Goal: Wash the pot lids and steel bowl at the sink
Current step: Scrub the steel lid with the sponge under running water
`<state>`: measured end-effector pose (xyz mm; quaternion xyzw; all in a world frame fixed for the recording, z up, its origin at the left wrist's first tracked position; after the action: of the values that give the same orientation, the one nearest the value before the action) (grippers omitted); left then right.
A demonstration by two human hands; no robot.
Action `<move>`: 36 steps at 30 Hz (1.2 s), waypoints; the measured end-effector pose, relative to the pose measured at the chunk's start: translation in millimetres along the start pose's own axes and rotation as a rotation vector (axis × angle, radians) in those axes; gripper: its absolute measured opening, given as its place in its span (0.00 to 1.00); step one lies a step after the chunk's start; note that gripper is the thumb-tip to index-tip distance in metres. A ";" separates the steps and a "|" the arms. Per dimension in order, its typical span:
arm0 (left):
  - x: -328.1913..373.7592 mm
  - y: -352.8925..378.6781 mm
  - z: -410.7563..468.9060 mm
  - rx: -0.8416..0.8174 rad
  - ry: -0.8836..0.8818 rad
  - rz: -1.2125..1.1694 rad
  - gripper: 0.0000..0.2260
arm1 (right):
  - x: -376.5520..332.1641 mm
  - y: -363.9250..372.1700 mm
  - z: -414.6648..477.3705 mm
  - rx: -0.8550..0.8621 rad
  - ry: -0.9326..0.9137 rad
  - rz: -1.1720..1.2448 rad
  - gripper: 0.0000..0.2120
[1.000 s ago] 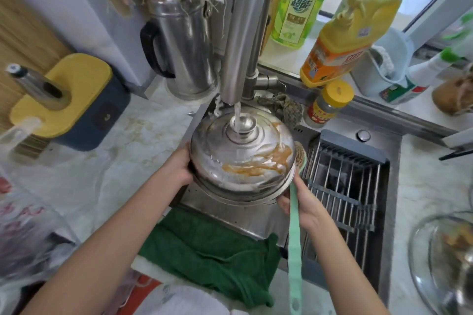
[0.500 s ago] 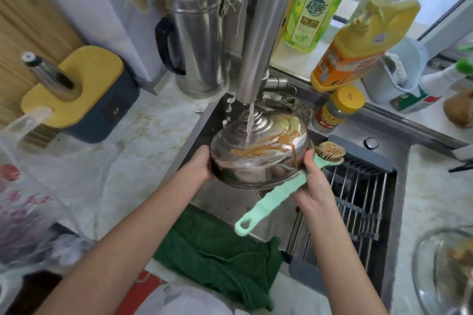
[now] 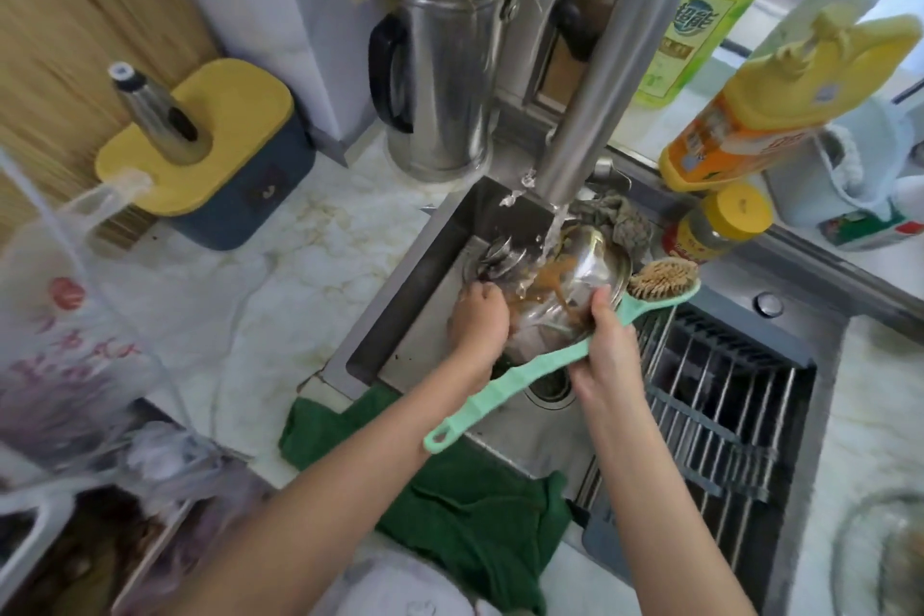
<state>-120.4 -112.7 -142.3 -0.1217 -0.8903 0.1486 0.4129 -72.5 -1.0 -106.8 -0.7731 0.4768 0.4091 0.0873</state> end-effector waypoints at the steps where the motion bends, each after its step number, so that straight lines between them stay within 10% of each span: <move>1: 2.4 3.0 -15.7 -0.022 0.117 0.029 0.22 | -1.2 3.9 0.8 -0.030 -0.005 -0.046 0.06; 6: -3.1 -7.4 -36.5 -0.071 0.640 0.132 0.22 | 7.9 4.5 -4.8 -0.137 0.098 -0.240 0.05; 11: 7.9 -12.5 11.4 -0.047 0.360 -0.002 0.20 | 14.2 6.0 -14.3 -0.168 0.073 -0.335 0.05; 16: -5.0 7.0 -39.8 0.008 0.595 0.097 0.22 | 1.0 8.5 -5.3 -0.160 0.023 -0.357 0.07; 20: 10.0 2.8 16.2 0.018 0.222 -0.113 0.21 | 1.9 9.1 -12.0 -0.215 -0.035 -0.401 0.06; 25: -6.7 16.3 -44.2 -0.032 0.583 0.027 0.22 | -2.2 9.1 -4.2 -0.121 -0.023 -0.397 0.05; 30: 11.0 0.8 21.0 -0.025 0.211 -0.185 0.20 | 4.2 13.5 -13.5 -0.177 -0.017 -0.428 0.06; 36: -12.1 3.2 -22.4 -0.172 0.671 -0.005 0.31 | 1.8 19.9 -5.5 -0.096 -0.001 -0.413 0.05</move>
<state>-95.2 -110.2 -138.1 -0.1959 -0.7145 0.0238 0.6712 -85.2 -15.7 -99.5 -0.8576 0.2881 0.4049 0.1328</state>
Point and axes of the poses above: each hand's wrist, its own z-axis towards the middle knuckle, its own y-axis out of the palm, x = y × z, the point moved 2 cm from there along z, towards the middle knuckle, and after that the axes turned 8 degrees about x, right-handed, at the moved point
